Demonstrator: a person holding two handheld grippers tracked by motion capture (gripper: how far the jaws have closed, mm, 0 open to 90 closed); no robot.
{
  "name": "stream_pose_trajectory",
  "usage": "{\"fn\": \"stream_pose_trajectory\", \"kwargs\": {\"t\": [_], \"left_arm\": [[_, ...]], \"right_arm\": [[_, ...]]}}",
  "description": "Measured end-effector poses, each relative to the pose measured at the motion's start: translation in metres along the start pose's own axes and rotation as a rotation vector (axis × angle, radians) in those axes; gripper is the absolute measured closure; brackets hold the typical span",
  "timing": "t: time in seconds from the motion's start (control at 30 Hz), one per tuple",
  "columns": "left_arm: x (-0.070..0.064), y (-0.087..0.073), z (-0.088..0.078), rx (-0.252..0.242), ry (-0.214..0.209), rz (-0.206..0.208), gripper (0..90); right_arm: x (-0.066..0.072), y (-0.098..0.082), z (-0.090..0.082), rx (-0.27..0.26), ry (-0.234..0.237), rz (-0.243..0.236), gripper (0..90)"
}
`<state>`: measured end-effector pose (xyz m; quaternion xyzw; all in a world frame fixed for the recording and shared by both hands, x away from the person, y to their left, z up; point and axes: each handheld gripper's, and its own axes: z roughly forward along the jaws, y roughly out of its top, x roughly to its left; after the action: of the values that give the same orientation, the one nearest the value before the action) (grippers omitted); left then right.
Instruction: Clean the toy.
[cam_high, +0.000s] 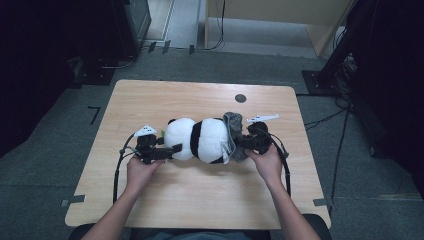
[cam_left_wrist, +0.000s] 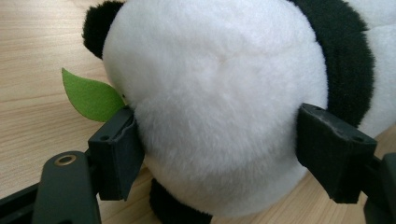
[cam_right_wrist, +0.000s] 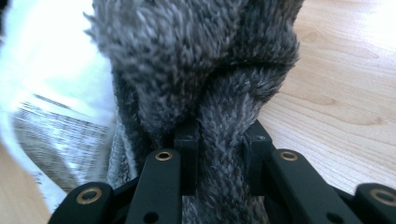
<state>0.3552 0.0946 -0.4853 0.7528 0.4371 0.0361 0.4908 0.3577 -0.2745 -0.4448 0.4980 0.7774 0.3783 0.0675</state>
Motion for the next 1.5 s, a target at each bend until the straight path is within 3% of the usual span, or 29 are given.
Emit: {"fn": "stream_pose_trajectory", "kwargs": {"t": [0.27, 0.5, 0.6, 0.83, 1.1, 1.5], "left_arm": [[0.000, 0.000, 0.000, 0.001, -0.002, 0.002, 21.0], [0.000, 0.000, -0.001, 0.004, -0.002, 0.002, 21.1], [0.000, 0.000, -0.001, 0.004, -0.003, 0.001, 21.0], [0.000, 0.000, -0.001, 0.008, -0.001, 0.004, 21.0], [0.000, 0.000, -0.001, 0.008, -0.001, 0.005, 21.0], [0.000, 0.000, -0.001, 0.004, 0.000, -0.001, 21.0]], "right_arm": [[-0.009, -0.007, 0.026, 0.082, -0.015, 0.017, 73.9], [-0.021, -0.009, 0.031, 0.129, -0.027, 0.058, 74.0], [-0.024, -0.008, 0.027, 0.120, -0.012, 0.082, 74.9], [-0.026, -0.006, 0.004, 0.073, -0.013, 0.100, 75.6], [-0.020, 0.001, -0.035, -0.022, -0.022, 0.064, 76.0], [0.010, 0.023, -0.086, -0.111, 0.033, -0.004, 75.7]]}}
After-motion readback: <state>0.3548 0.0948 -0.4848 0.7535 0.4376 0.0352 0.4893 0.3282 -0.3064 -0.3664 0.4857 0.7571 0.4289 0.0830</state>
